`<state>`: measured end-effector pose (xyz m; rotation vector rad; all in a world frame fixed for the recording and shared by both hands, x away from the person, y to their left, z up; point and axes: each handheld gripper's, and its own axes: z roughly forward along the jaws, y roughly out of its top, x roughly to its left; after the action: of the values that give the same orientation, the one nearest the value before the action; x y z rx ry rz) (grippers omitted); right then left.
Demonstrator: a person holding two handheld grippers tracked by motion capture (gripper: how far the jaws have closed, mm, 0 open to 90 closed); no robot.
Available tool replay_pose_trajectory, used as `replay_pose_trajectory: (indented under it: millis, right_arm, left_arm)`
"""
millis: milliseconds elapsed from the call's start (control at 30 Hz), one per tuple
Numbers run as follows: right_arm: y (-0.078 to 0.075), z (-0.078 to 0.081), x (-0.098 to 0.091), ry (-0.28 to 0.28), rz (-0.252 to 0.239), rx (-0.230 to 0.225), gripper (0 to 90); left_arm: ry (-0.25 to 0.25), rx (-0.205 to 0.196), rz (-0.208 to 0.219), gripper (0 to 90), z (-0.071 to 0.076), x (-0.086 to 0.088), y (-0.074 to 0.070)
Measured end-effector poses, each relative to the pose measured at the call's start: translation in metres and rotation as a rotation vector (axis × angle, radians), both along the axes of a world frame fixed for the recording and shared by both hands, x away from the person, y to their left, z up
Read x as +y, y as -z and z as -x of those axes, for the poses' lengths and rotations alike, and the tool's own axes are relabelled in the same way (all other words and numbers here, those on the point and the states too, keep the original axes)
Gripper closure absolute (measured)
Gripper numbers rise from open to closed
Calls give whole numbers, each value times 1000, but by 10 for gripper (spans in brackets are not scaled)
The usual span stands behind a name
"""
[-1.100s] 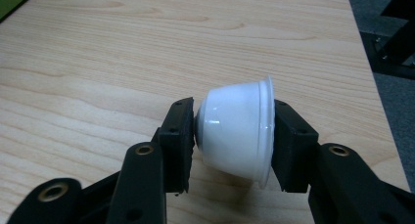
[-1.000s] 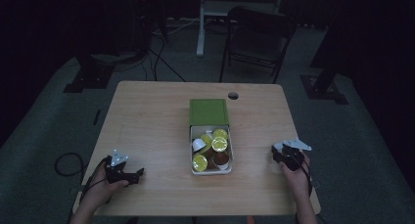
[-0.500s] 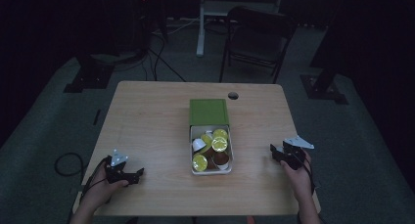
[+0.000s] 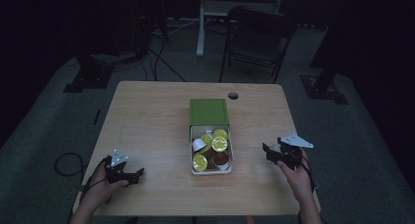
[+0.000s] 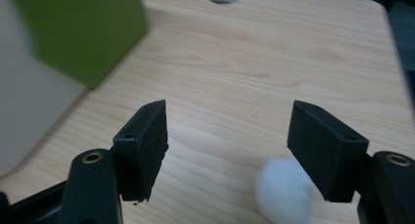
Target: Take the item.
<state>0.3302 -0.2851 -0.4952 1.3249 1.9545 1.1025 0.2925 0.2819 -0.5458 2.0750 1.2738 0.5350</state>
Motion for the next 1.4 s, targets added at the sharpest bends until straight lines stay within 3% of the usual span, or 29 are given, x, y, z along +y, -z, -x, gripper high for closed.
replay_pose_trajectory:
  millis: [100,300,733,833,1167,1400]
  right_arm:
    - [-2,2,7,-54,-24,-1,267]
    - [-1,5,18,-139,-28,3,226]
    - [13,13,41,-344,-82,56,141]
    - [17,16,46,-389,-68,54,134]
    - [29,20,57,-466,-29,73,139]
    - [38,23,62,-527,33,103,136]
  left_arm:
    - [0,0,0,87,0,0,0]
    - [0,0,0,87,0,0,0]
    - [0,0,0,87,0,0,0]
    - [0,0,0,87,0,0,0]
    - [1,1,0,87,0,0,0]
    - [44,1,-3,87,-1,4,0]
